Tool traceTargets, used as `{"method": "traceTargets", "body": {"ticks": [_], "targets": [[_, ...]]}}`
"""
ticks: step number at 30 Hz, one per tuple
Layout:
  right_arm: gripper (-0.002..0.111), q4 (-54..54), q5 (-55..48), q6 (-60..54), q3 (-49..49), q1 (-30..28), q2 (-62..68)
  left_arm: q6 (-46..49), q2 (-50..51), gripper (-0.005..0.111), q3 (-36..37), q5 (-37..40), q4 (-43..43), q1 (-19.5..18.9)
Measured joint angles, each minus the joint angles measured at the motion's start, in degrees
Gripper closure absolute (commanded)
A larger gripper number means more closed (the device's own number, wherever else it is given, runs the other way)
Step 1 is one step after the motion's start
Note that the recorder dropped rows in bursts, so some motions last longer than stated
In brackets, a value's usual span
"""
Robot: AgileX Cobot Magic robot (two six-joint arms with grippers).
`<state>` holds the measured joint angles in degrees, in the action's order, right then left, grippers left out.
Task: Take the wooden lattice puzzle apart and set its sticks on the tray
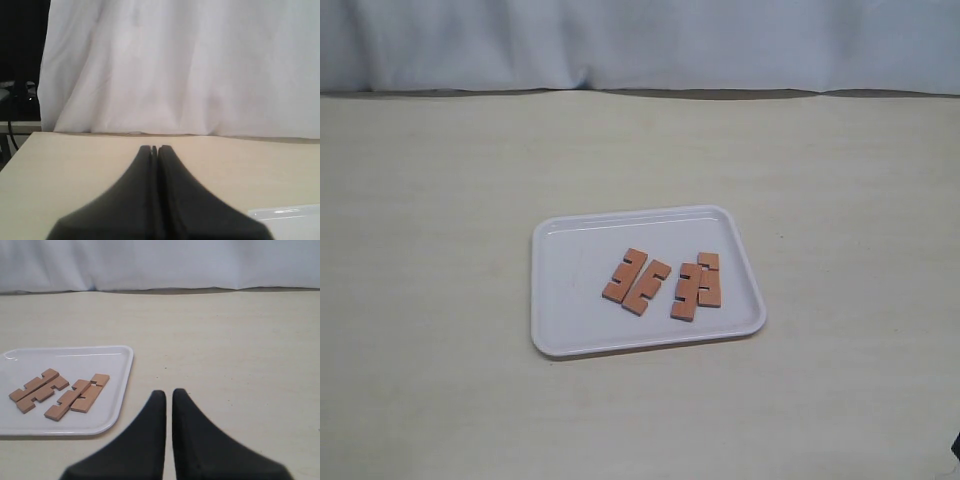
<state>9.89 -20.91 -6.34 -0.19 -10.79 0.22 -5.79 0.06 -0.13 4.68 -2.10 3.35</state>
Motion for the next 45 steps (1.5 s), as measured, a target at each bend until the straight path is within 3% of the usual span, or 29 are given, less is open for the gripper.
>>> {"method": "traceTargets", "body": {"ticks": [11, 24, 45], "targets": [[0.104, 0.00, 0.00, 0.00, 0.00, 0.00, 0.00, -0.13, 0.00, 0.107, 0.00, 2.95, 1.76, 0.00], [0.104, 0.00, 0.00, 0.00, 0.00, 0.00, 0.00, -0.13, 0.00, 0.107, 0.00, 15.16, 5.19, 0.00], [0.104, 0.00, 0.00, 0.00, 0.00, 0.00, 0.00, -0.36, 0.00, 0.107, 0.00, 15.76, 5.19, 0.00]]}}
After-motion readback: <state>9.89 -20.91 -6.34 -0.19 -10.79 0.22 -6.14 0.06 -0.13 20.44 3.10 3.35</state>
